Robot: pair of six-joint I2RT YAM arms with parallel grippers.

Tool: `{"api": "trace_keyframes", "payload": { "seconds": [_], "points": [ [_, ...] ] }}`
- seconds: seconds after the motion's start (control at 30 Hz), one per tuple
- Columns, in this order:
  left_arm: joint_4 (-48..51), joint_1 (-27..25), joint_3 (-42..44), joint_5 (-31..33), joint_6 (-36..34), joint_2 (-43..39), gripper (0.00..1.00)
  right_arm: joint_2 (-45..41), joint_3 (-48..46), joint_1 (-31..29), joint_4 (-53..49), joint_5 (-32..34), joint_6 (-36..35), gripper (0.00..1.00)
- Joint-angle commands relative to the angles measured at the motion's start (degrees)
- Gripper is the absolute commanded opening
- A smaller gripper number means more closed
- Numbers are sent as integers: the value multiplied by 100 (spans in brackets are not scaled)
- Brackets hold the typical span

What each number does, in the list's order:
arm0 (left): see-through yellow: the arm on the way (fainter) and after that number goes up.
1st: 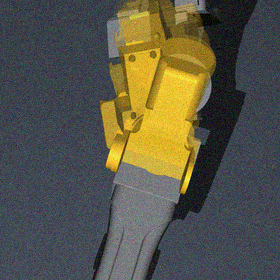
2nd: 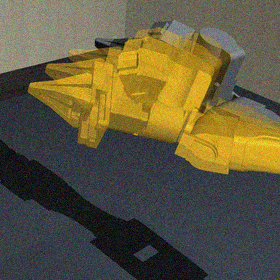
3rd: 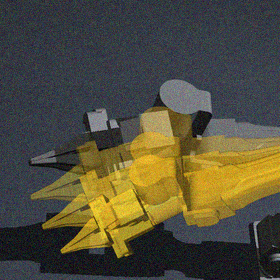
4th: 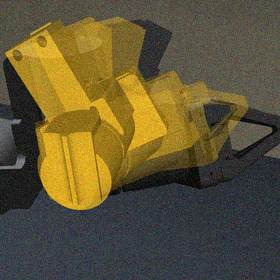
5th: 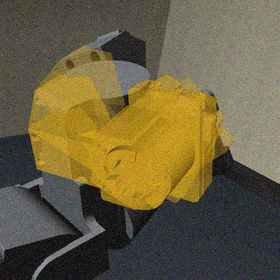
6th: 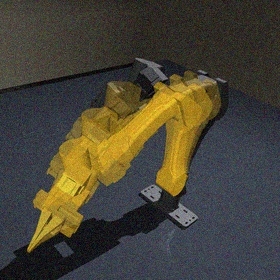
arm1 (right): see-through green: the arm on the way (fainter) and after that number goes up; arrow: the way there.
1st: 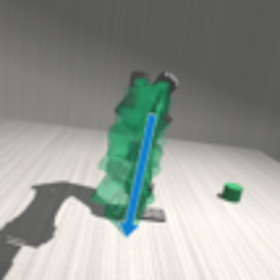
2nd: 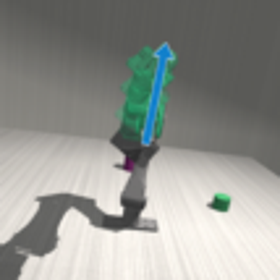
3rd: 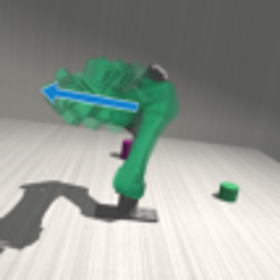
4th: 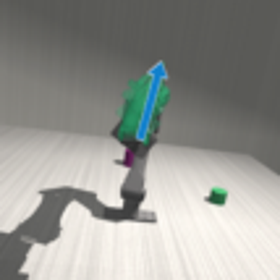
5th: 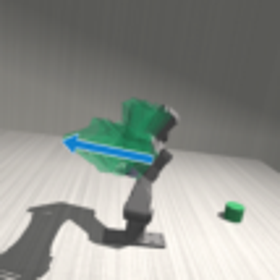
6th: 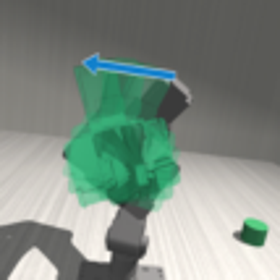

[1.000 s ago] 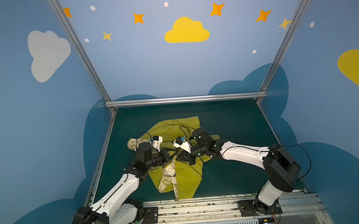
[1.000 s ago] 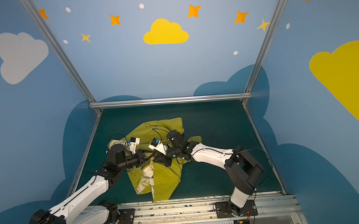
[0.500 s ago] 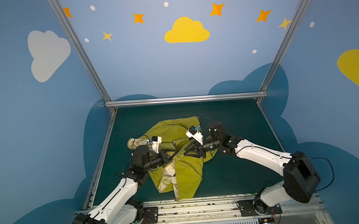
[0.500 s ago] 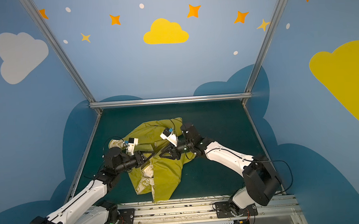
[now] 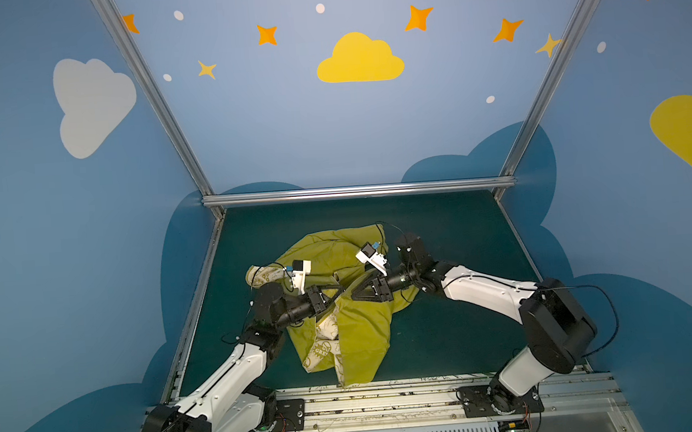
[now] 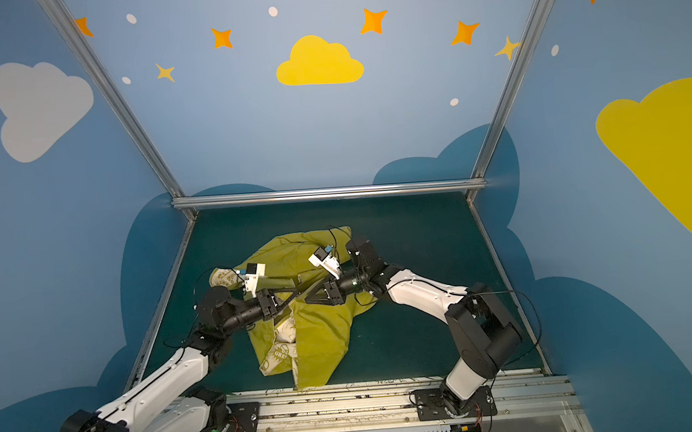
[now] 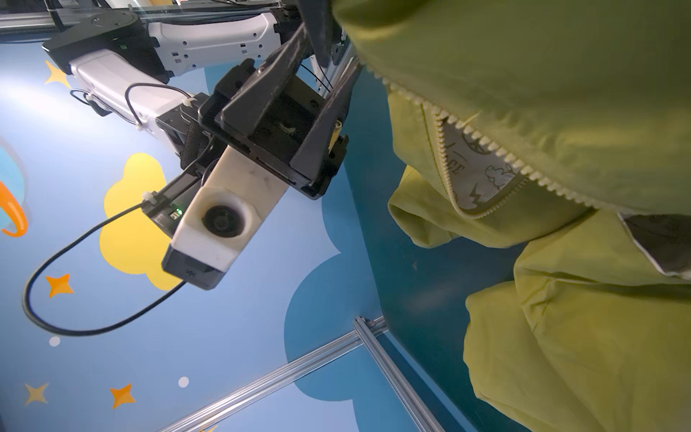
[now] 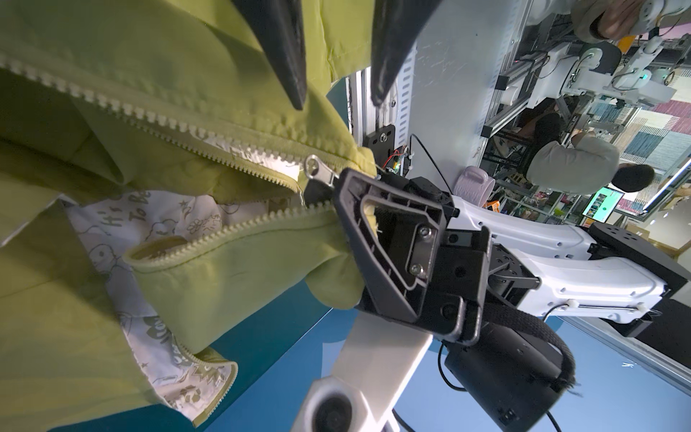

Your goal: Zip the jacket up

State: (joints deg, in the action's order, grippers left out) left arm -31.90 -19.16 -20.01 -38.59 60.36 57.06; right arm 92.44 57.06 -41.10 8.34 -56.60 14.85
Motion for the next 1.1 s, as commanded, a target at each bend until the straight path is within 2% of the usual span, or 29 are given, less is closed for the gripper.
{"api": "trace_keyframes", "payload": {
  "seconds": [0.0, 0.83, 1.07],
  "points": [
    [-317, 11, 11, -174, 29, -1, 3, 156, 224, -12, 321, -124, 216, 29],
    [-537, 9, 6, -237, 142, 127, 3, 553, 488, -123, 726, -233, 453, 24],
    [-519, 10, 10, -238, 134, 161, 3, 581, 482, -148, 836, -238, 528, 19]
  ]
}}
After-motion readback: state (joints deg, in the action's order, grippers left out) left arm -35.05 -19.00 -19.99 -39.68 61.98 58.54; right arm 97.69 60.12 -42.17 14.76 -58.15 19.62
